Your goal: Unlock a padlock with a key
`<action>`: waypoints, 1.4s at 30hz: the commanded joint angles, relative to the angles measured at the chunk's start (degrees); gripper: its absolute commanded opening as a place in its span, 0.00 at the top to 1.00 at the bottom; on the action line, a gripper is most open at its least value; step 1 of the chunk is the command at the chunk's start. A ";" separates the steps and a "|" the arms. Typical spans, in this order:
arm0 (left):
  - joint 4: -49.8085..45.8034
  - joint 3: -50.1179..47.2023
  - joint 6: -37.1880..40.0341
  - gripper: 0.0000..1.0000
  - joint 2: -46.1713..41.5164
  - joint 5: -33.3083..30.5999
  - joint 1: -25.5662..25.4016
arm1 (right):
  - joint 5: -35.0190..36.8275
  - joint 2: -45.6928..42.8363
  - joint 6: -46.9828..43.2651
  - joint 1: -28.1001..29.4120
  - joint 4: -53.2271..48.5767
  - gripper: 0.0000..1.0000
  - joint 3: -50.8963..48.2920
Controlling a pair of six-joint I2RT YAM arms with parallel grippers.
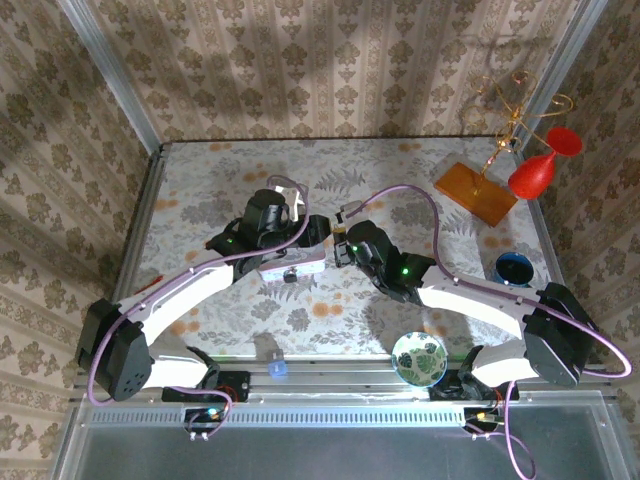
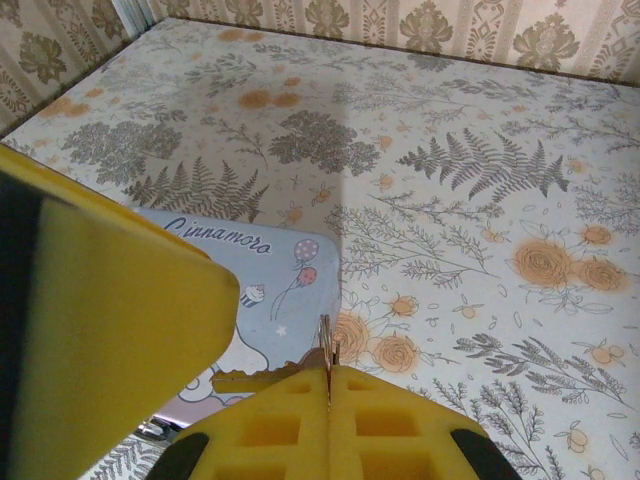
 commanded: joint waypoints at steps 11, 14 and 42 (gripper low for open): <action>-0.23 1.55 1.49 0.63 1.35 2.16 -0.87 | 2.39 0.58 1.17 0.38 -0.76 1.00 2.79; -0.36 1.55 1.47 0.63 1.66 2.36 -0.84 | 2.68 0.58 1.28 0.38 -0.80 1.00 2.94; 10.45 -7.16 0.03 0.63 0.62 4.39 3.51 | -1.60 -1.17 6.79 -1.39 -19.32 1.00 11.09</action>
